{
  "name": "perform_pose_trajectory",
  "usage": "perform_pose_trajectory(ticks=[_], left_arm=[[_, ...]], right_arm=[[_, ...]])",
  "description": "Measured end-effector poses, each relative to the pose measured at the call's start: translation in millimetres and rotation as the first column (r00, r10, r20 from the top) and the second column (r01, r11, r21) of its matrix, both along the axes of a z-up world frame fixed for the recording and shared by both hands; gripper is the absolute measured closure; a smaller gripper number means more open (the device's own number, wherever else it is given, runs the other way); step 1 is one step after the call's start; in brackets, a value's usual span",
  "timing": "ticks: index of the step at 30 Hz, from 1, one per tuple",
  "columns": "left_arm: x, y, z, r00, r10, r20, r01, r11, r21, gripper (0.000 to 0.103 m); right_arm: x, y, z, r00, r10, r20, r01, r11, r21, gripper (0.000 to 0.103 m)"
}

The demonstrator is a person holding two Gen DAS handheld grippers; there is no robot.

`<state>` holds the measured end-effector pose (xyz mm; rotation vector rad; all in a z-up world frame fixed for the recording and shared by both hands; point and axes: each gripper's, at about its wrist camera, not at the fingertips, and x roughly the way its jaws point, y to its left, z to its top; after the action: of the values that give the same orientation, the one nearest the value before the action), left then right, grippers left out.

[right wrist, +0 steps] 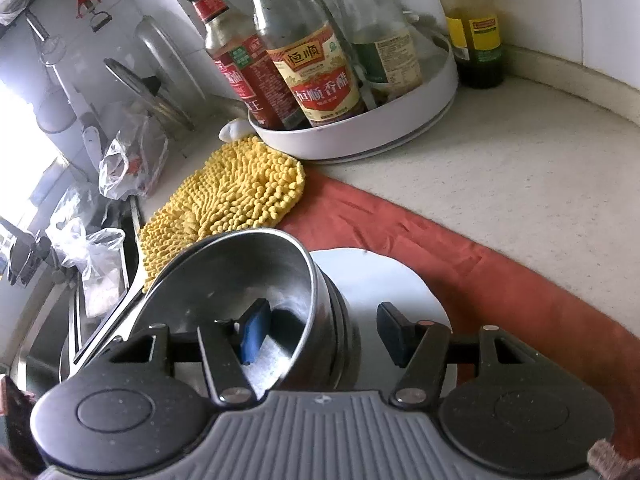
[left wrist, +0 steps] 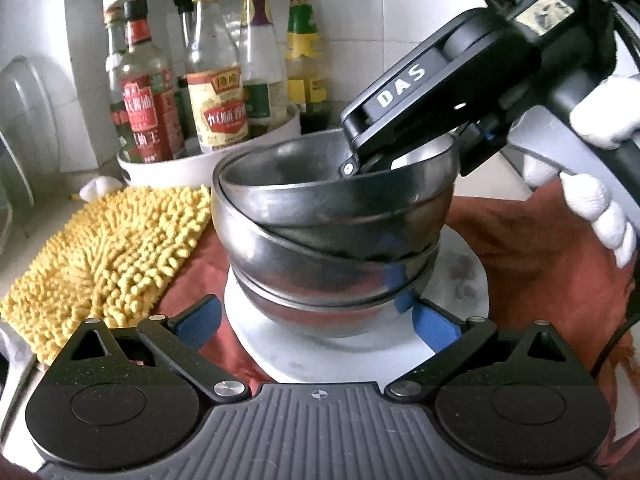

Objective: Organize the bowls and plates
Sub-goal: 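Lower the bowl stack onto the white plates and open both grippers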

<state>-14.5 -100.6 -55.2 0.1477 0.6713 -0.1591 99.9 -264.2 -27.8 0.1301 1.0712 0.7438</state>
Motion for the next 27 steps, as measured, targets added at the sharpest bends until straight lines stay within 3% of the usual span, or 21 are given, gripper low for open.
perform_pose_trajectory(ticks=[4, 16, 27], left_arm=[[-1.5, -7.3, 4.7, 0.998, -0.039, 0.052, 0.040, 0.999, -0.004, 0.000], [9.2, -15.8, 5.1, 0.997, -0.061, 0.049, 0.060, 0.998, 0.020, 0.000], [-4.6, 1.0, 29.8, 0.997, -0.040, 0.073, 0.042, 0.999, -0.031, 0.000]], right_arm=[[0.8, 2.5, -0.1, 1.000, 0.006, -0.003, -0.006, 1.000, -0.001, 0.048], [3.9, -0.4, 1.7, 0.999, -0.032, 0.008, 0.032, 0.999, -0.027, 0.047], [-6.0, -21.3, 18.8, 0.992, -0.121, 0.039, 0.120, 0.993, 0.019, 0.047]])
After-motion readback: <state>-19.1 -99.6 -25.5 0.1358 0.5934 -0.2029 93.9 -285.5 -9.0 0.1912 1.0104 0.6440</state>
